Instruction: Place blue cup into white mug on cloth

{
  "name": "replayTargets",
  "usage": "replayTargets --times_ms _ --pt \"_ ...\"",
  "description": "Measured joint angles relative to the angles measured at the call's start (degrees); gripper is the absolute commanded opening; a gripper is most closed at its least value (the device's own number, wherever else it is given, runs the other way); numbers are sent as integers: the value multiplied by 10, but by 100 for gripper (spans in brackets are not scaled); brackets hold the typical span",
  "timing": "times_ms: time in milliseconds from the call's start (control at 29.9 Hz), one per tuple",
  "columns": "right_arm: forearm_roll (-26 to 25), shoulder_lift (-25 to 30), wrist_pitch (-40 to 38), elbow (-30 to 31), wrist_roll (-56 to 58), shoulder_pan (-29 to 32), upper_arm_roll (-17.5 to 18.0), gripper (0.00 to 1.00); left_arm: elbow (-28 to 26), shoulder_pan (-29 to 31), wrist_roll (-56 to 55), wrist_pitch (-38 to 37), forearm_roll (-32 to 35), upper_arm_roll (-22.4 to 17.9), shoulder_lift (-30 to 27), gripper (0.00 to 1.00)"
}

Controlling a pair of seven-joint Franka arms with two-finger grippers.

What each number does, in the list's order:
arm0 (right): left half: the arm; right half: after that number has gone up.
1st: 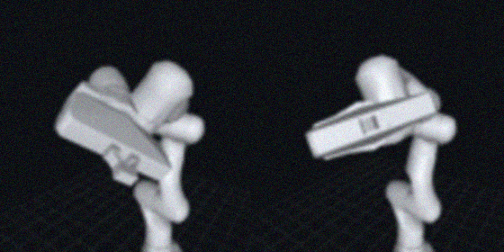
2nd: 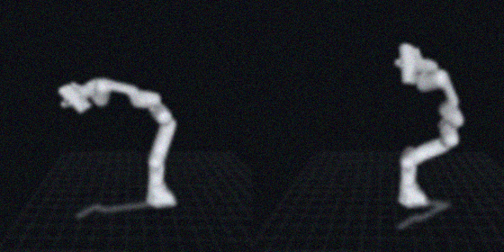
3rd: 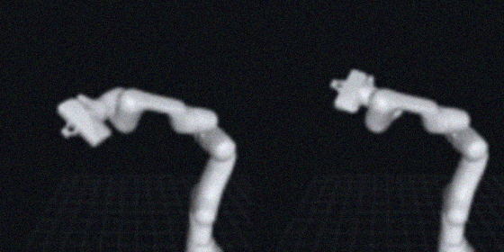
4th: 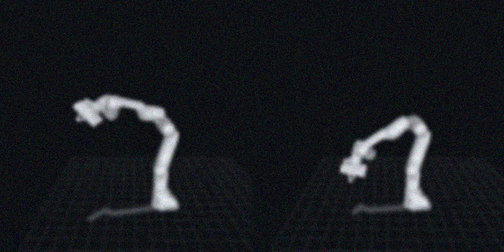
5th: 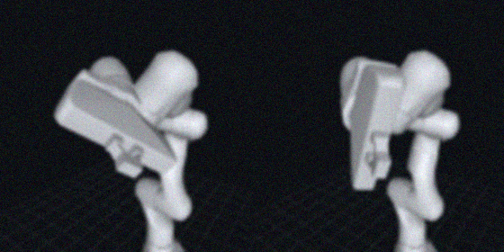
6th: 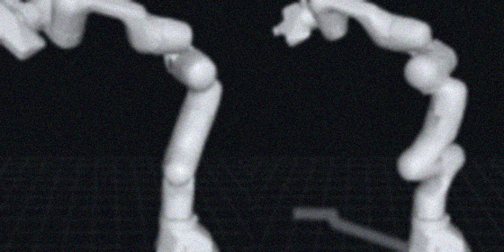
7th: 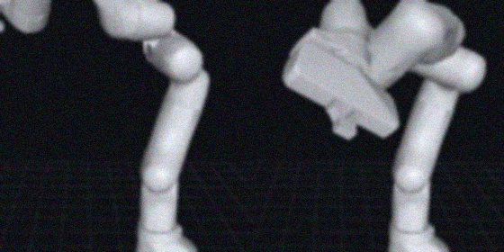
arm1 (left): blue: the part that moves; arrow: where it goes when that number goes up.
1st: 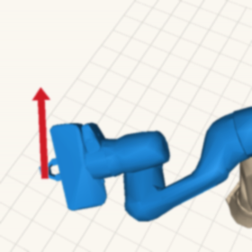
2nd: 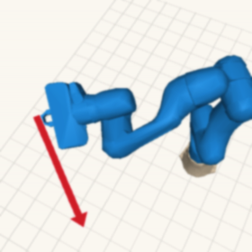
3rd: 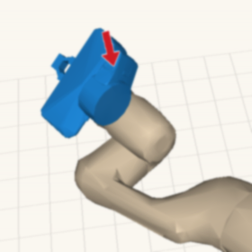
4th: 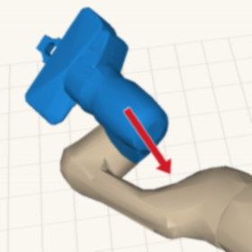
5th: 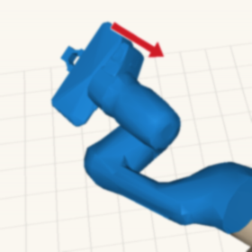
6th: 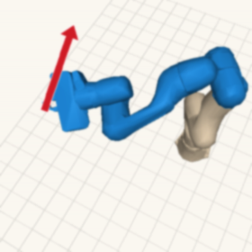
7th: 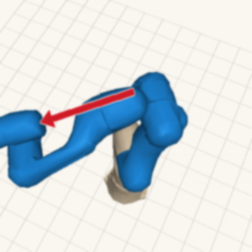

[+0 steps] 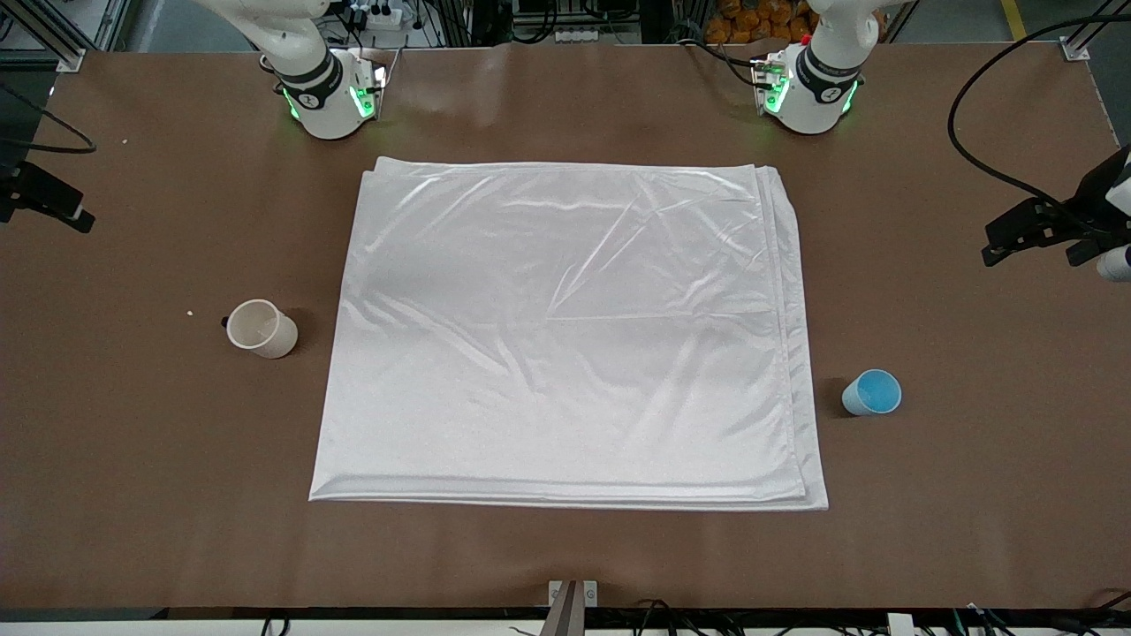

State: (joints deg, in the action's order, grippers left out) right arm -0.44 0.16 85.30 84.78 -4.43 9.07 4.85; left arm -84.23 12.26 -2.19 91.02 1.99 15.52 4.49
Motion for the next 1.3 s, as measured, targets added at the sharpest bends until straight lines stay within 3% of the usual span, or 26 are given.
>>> replayTargets --times_ms 902,1302 --pt "0 0 0 2 -4 0 1 100 0 0 0 0 0 0 0 100" --pt "0 -3 43 54 -4 -5 3 100 1 0 0 0 0 1 0 100"
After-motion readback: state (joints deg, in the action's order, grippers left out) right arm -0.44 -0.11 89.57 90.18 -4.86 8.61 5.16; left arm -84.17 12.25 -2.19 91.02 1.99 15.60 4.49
